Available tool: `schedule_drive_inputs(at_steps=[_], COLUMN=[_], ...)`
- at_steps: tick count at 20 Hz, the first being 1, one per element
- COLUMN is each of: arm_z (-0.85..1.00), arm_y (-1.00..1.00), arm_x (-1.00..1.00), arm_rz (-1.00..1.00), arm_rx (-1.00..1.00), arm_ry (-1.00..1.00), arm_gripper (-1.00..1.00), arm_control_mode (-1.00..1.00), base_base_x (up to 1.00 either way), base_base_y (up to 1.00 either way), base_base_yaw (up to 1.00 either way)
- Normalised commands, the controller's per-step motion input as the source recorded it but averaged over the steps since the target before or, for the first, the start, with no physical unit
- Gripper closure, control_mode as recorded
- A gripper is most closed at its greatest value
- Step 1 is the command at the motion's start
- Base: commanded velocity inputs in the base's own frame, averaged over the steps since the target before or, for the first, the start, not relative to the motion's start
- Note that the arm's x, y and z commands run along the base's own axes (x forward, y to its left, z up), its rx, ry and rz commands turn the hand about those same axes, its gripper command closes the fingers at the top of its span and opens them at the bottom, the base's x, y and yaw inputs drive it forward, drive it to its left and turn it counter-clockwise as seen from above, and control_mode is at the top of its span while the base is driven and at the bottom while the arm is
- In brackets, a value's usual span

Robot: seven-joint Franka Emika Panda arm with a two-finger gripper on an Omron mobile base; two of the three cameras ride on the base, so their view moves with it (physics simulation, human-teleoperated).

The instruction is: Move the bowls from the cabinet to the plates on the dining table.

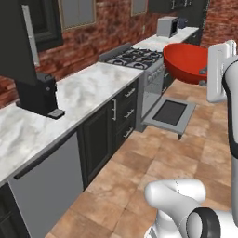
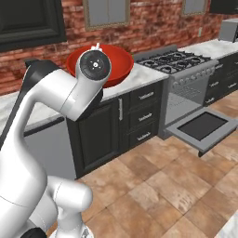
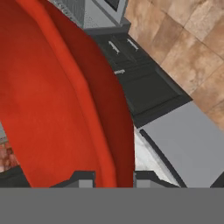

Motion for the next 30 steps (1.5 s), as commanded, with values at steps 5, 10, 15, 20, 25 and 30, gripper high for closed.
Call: schedule_drive_inputs(at_steps=[5,10,15,20,25,30], arm_z=[0.00,0.00,0.00,0.00,0.00,0.00], arm_y=[0.00,0.00,0.00,0.00,0.00,0.00], arm_x=[0.00,0.00,0.00,0.00,0.00,0.00], arm_rz=[0.00,0.00,0.00,0.00,0.00,0.00], arm_rx=[0.00,0.00,0.00,0.00,0.00,0.00], arm_ry=[0.00,0.00,0.00,0.00,0.00,0.00], arm_gripper=[1.00,1.00,1.00,1.00,1.00,1.00], arm_control_mode=[1.00,1.00,1.00,1.00,1.00,1.00], base_base_x=[0.00,0.00,0.00,0.00,0.00,0.00], base_base_y=[0.00,0.00,0.00,0.00,0.00,0.00], base_base_yaw=[-0.25,-0.25,-0.25,-0.25,-0.25,-0.25])
